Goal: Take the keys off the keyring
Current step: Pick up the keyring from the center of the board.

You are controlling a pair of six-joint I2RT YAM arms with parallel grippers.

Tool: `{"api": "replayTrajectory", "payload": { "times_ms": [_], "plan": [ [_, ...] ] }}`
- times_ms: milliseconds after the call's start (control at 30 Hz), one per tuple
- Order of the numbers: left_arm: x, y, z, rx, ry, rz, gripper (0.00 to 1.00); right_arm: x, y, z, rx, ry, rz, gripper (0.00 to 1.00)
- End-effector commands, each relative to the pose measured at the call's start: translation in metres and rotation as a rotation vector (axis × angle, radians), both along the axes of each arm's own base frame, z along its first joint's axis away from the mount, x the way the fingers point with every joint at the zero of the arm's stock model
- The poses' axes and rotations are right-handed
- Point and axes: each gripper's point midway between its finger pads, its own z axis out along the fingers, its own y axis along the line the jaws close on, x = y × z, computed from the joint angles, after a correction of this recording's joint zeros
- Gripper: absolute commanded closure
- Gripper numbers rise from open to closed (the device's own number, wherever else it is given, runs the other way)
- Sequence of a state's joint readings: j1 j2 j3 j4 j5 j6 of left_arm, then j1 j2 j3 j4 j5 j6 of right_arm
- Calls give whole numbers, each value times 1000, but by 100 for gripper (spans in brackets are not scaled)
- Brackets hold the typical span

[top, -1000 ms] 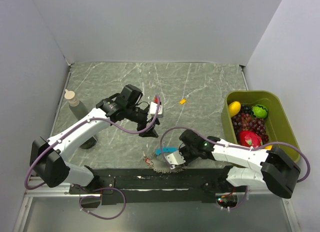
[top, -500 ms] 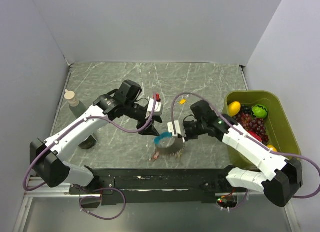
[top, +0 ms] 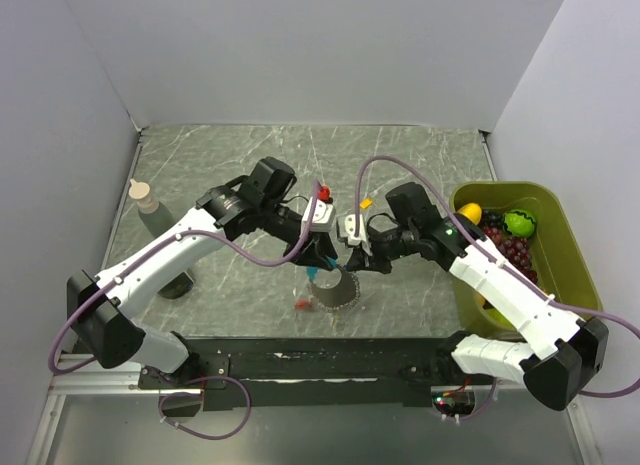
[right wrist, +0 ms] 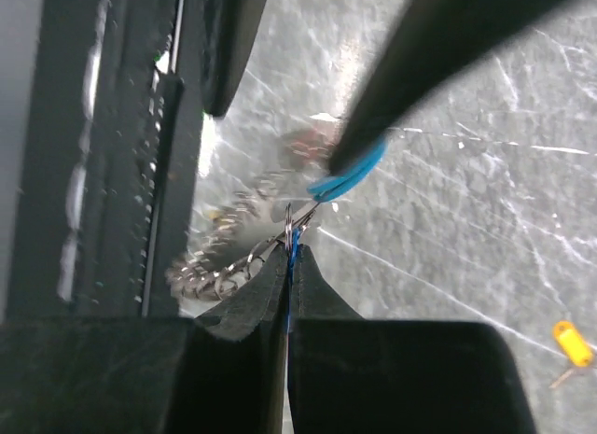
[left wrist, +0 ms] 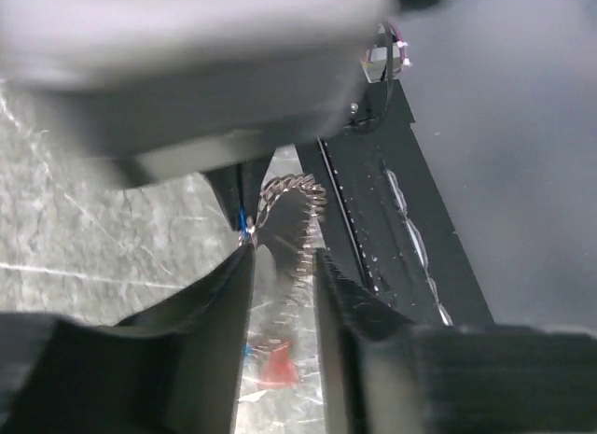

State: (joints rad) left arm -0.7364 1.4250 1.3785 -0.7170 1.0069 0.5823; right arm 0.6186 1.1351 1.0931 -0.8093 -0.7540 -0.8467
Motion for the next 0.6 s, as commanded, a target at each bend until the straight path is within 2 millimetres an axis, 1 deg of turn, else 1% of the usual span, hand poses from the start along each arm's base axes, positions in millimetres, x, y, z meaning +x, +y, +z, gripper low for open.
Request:
{"api": "replayTrajectory", "payload": {
  "times_ms": [0,100,167,233,300,400,467,500,567],
  "plan": [
    [-9,-5,16,-66,-9,-46,73,5,13,40,133,47,-33,100],
    [-12,-5,15,-65,-2,-49,80,3,15,49,173,72,-33,100],
    [-14,-7,15,-64,3,-52,79,4,14,52,182,77,-48,100],
    [-13,-10,14,-61,4,-43,74,5,14,52,181,76,-55,100],
    [-12,-13,12,-55,4,-36,65,5,13,52,181,79,-67,100],
    [-8,-21,5,-31,0,-16,63,6,13,51,182,76,-74,100],
    [-9,-23,5,-31,9,-22,64,6,13,52,185,72,-78,100],
    [-11,-25,3,-26,13,-28,69,6,12,52,185,70,-79,100],
    [-9,-27,3,-20,7,-16,73,7,12,52,186,63,-82,100]
  ]
}}
